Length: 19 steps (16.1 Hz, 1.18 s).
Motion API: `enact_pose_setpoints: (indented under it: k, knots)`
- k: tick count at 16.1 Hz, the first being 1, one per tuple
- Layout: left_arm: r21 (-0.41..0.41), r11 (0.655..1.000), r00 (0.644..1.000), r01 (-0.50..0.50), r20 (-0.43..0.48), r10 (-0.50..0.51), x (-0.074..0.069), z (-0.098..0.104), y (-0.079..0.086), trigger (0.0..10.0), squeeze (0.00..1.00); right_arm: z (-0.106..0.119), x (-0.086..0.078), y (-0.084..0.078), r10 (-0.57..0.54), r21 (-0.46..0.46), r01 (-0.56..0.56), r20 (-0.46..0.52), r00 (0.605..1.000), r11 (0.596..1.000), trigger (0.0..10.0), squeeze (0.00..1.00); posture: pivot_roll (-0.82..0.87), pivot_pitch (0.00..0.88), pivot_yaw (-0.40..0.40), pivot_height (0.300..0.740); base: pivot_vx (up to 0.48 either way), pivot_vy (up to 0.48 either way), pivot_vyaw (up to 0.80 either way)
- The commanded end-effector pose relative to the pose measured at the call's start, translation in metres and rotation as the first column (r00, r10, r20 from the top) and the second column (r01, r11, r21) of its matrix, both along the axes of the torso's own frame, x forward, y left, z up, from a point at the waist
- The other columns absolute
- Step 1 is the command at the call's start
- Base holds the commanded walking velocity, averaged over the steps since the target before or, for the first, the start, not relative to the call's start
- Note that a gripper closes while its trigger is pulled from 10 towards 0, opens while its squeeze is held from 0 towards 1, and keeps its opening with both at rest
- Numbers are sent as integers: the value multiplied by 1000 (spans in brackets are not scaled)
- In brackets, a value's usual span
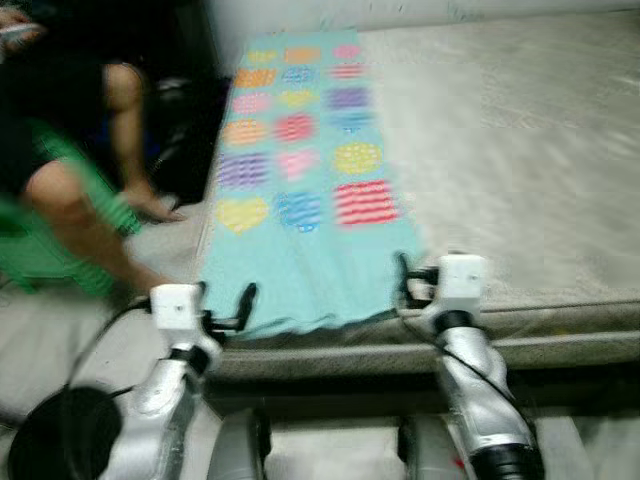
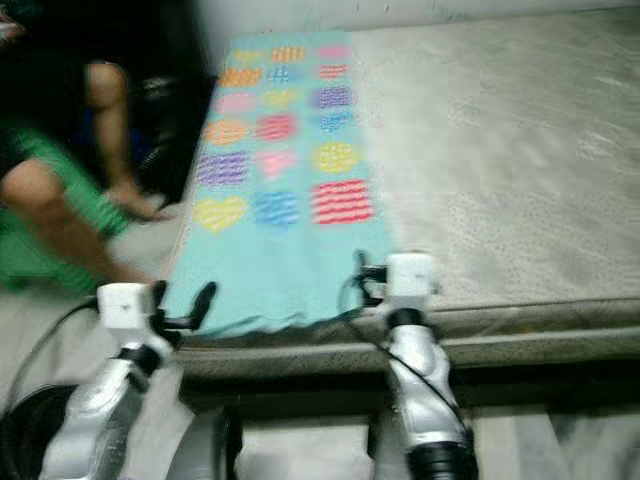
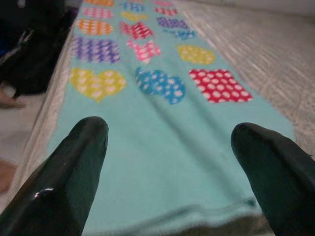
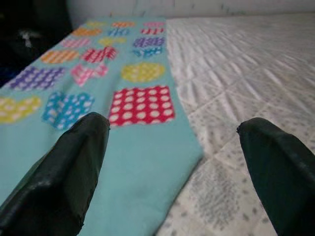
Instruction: Clean up the room
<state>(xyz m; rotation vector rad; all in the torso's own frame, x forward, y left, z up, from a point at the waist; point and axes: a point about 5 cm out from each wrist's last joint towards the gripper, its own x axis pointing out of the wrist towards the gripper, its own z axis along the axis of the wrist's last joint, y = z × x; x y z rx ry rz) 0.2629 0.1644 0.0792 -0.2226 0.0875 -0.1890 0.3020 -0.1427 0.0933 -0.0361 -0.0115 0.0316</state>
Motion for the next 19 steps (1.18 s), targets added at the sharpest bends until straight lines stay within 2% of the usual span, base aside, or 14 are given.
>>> enact_pose_setpoints:
  k: [1, 4, 19]
  knots:
    - [-14, 1000, 1000, 28, 2, -28, 0, 1, -8, 10000, 0, -2, -1, -12, -37, -7, 37, -14, 999, 999, 10000, 0, -79, 58, 109, 575, 360, 0, 0]
    - [-6, 1000, 1000, 16, -4, -16, 0, 0, -7, 10000, 0, -2, -1, -12, -37, -6, 37, -16, 999, 999, 10000, 0, -79, 58, 109, 575, 325, 0, 0]
    - [-6, 1000, 1000, 4, -25, -4, 0, -3, -7, 10000, 0, -4, -1, -12, -29, -3, 29, -23, 999, 1000, 10000, 0, -78, 55, 107, 575, 0, 0, 0]
